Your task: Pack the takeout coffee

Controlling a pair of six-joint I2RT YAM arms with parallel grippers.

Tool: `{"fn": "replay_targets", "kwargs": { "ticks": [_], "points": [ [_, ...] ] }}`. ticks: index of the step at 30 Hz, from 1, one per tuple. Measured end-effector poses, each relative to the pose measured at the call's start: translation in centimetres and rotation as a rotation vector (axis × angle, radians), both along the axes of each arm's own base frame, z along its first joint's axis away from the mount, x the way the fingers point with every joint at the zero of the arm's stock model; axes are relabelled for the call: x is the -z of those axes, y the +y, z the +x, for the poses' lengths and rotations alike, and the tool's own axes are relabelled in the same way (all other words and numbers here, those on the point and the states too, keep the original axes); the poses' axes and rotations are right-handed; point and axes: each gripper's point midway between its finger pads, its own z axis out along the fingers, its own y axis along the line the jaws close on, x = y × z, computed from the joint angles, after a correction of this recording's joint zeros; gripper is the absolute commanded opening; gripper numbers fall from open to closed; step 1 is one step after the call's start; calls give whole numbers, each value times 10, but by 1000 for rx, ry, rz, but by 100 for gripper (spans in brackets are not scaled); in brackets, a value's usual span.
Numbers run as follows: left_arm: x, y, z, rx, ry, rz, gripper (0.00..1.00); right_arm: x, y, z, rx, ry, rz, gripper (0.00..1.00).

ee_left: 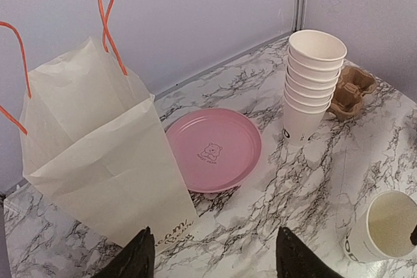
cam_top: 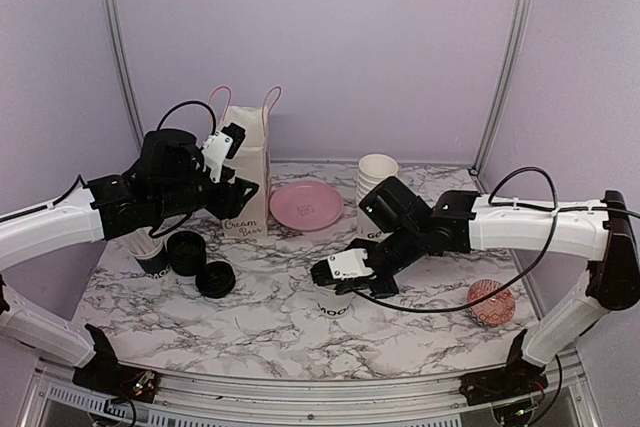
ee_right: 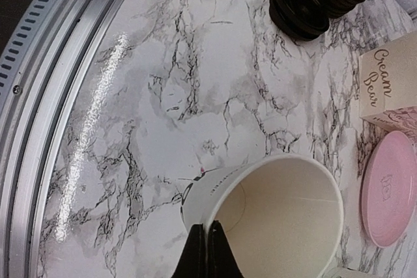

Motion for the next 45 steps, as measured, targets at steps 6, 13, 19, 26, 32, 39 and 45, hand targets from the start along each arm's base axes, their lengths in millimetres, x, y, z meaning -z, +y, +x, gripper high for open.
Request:
{"fn": "replay_targets", "kwargs": {
  "ticks": [6, 13, 19, 26, 32, 39, 45],
  "points": [
    [4, 2, -1, 3, 10, 23, 64, 8, 5, 4, 9, -11, 19, 5],
    [-3, 4, -4, -66, 45, 85, 58, 17, 1, -5, -17, 27, 6, 30],
    [28, 13, -14, -133, 197, 125, 48, -8, -9, -12, -36, 59, 30, 32],
    [105, 20, -34, -174, 437, 229, 50, -74, -59, 62, 190, 53, 275, 32],
    [169, 21, -48, -201, 619, 331, 55, -33, -103, 81, 358, 144, 298, 32],
    [200, 29, -55, -246, 712, 418, 47, -44, -103, 83, 350, 126, 353, 32],
    [208, 37, -60, -277, 750, 457, 43, -52, -102, 84, 342, 95, 374, 32]
  ]
}}
